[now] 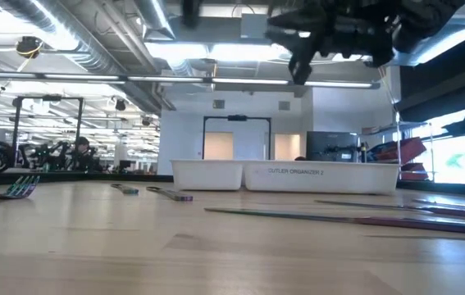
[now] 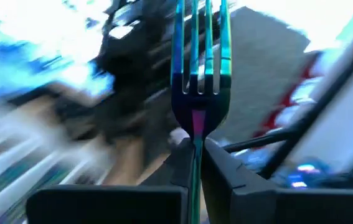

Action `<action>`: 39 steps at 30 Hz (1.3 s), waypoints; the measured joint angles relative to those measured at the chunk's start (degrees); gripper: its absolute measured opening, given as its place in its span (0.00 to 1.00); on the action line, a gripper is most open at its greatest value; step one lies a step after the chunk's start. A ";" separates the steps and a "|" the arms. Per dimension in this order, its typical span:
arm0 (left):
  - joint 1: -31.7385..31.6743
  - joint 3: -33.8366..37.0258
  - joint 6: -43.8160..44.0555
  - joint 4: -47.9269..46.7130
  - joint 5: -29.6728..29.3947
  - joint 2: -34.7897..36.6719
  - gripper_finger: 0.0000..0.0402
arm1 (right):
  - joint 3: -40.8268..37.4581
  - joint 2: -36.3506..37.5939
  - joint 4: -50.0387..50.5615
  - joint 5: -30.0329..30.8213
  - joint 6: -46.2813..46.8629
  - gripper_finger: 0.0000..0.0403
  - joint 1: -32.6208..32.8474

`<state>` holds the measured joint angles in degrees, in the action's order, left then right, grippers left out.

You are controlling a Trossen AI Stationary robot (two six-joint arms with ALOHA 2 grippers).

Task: Sort silverware
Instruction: Put the blue fork into the tray organizer

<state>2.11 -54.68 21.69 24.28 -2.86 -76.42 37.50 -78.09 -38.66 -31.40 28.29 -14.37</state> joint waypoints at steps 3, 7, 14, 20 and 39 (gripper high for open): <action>-1.97 -0.01 0.02 9.54 7.89 -3.99 0.01 | 0.06 -0.54 -5.41 -4.06 1.76 0.42 0.09; -4.11 0.01 0.03 15.77 15.50 -8.09 0.01 | 0.11 -0.63 -8.69 -5.74 3.44 0.61 0.15; -7.43 0.01 3.76 29.54 21.45 -14.85 0.01 | 0.11 -0.63 -10.45 -5.72 5.73 0.71 0.16; -8.30 0.03 5.16 32.34 22.36 -17.14 0.01 | 0.02 -0.63 -10.36 -5.75 5.81 0.62 0.11; -9.58 0.03 7.76 34.60 27.79 -17.12 0.01 | 0.04 -0.61 -10.47 -11.73 6.03 0.78 -0.68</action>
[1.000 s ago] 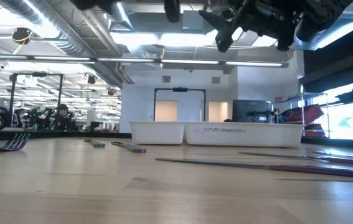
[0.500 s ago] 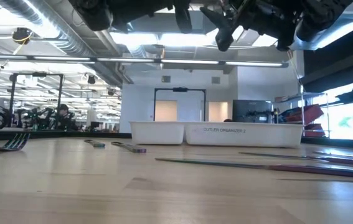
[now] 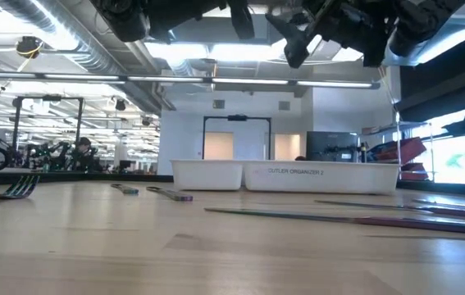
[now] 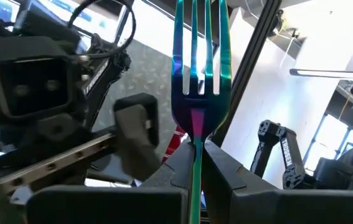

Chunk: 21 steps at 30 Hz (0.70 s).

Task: Sort silverware
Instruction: Put the blue fork into the tray organizer

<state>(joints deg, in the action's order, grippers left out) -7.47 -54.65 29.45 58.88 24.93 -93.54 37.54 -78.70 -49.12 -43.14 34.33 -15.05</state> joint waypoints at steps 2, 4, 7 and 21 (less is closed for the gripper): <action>-0.19 0.00 -0.02 -0.26 0.09 0.00 0.01 | 0.00 0.00 -0.65 0.21 -0.40 0.78 1.40; -0.52 0.00 -0.11 -0.50 0.09 0.00 0.01 | 0.02 0.02 -1.39 0.66 -0.59 0.76 1.82; -0.89 0.00 -0.02 -0.86 0.09 0.00 0.01 | 0.02 -0.32 -1.12 2.03 -0.98 0.72 1.65; -1.46 0.00 -2.49 -5.51 0.03 0.04 0.01 | 0.02 -2.08 -1.25 2.43 -1.37 0.52 2.80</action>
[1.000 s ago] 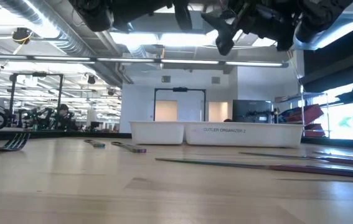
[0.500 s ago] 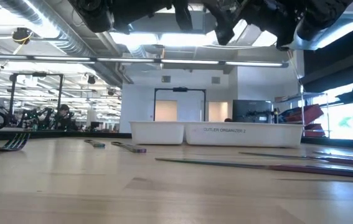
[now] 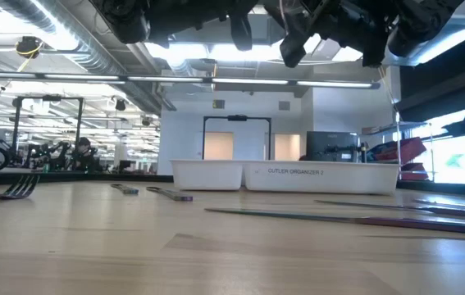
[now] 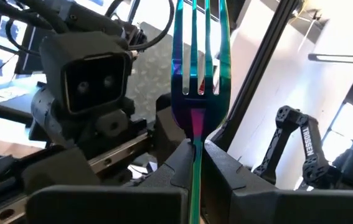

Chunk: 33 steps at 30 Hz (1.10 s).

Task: Sort silverware
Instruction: Put the blue fork into the tray organizer

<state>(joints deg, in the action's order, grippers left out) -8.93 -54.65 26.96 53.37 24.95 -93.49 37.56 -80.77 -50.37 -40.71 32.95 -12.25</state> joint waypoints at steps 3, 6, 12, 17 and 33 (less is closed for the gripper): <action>-0.02 0.00 -0.35 -0.47 0.00 0.00 0.01 | 0.00 0.00 -0.04 0.11 0.08 0.47 0.00; -0.02 0.00 -0.26 -0.59 0.45 0.00 0.01 | 0.00 0.00 -0.08 0.13 0.32 0.41 0.00; -0.02 0.00 -0.46 -1.92 0.77 0.00 0.01 | 0.00 0.00 -0.13 0.13 0.41 0.25 0.00; -0.41 0.00 -0.38 -1.98 2.06 0.00 0.01 | 0.00 0.00 -0.62 0.07 0.43 0.08 0.00; -3.72 -0.07 1.92 -2.87 5.66 0.13 0.03 | -0.07 0.09 -2.21 2.32 4.70 0.00 -0.07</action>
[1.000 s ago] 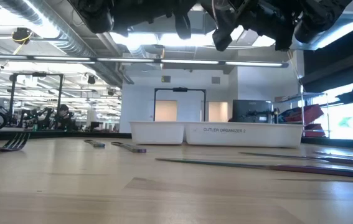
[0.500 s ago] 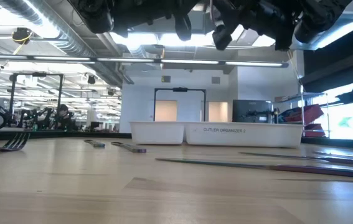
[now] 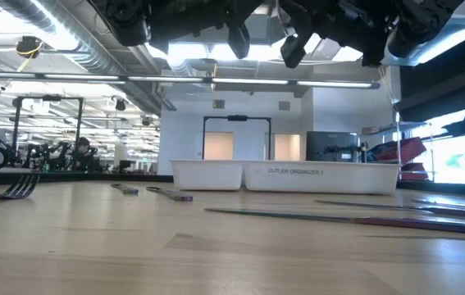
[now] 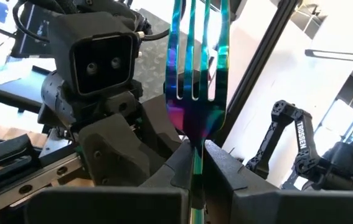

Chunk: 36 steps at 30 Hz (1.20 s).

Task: Sort silverware
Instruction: Put the blue fork into the tray organizer

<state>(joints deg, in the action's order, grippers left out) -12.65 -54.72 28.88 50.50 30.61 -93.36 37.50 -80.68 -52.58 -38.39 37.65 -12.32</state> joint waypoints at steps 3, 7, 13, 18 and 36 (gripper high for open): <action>-0.28 0.00 0.56 -0.37 0.00 0.00 0.11 | 0.00 0.04 -0.25 0.04 0.28 0.00 0.02; -0.26 0.02 1.32 -0.82 0.14 -0.07 0.29 | 0.00 0.08 -0.72 -0.11 0.28 0.00 0.04; -0.35 0.02 1.89 -0.77 2.68 -0.11 0.55 | 0.02 1.75 -0.74 -0.83 0.26 0.00 -0.02; -0.70 0.02 2.21 -0.59 7.18 0.15 0.67 | 0.02 5.97 3.08 -1.58 -1.95 0.00 -1.81; 4.59 27.59 9.35 -4.30 -10.79 9.82 0.68 | 27.62 -4.38 81.58 10.77 -53.25 0.00 -16.99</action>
<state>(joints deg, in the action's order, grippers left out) -8.06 -27.13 38.24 46.20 19.82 -83.54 65.11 -85.06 29.00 -27.63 -15.60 -29.31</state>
